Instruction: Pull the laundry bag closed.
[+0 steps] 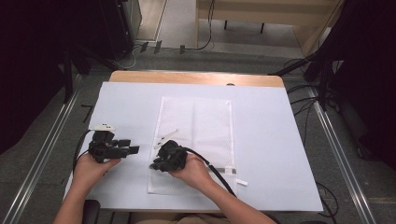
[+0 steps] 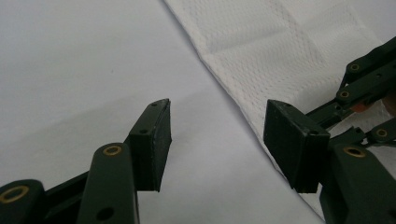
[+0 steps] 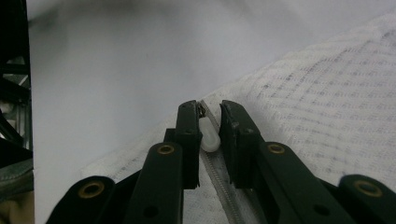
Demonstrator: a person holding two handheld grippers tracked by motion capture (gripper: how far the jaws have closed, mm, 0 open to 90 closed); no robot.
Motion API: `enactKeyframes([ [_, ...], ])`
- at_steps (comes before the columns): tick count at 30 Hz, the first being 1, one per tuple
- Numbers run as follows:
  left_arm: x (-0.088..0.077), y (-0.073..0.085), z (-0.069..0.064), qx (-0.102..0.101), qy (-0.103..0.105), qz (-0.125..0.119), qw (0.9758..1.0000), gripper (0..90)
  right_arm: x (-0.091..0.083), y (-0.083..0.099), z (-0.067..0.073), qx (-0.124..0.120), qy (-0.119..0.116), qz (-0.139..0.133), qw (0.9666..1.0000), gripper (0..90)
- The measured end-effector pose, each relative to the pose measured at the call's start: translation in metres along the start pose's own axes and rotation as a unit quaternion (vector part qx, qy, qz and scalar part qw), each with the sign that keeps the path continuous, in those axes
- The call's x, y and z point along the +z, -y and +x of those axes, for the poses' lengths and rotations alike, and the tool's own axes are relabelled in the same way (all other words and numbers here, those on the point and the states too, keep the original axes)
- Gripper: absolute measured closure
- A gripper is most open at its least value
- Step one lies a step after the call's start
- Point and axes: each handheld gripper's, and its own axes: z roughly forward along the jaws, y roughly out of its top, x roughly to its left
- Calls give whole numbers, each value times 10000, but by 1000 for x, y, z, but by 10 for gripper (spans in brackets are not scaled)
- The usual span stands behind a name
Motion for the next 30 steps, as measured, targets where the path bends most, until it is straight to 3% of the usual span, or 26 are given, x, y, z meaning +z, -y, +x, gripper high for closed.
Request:
enactKeyframes([
  [5, -1, 0, 1, 1, 4, -1, 10000, 422, 2, 2, -2, -141, 46, 42, 9999, 793],
  [11, -1, 0, 1, 1, -19, -6, 10000, 423, -2, 0, -6, 19, -51, -91, 9999, 738],
  [14, 0, 0, 1, 2, -2, -15, 10000, 423, -4, 0, -6, 40, -85, -125, 9999, 765],
  [19, -1, 0, 1, 0, -21, 11, 10000, 423, 2, 2, -5, -29, -81, 76, 9999, 799],
  [30, -1, 0, 1, 8, -23, -15, 10000, 424, 1, 5, 2, -245, -113, 35, 9996, 876],
])
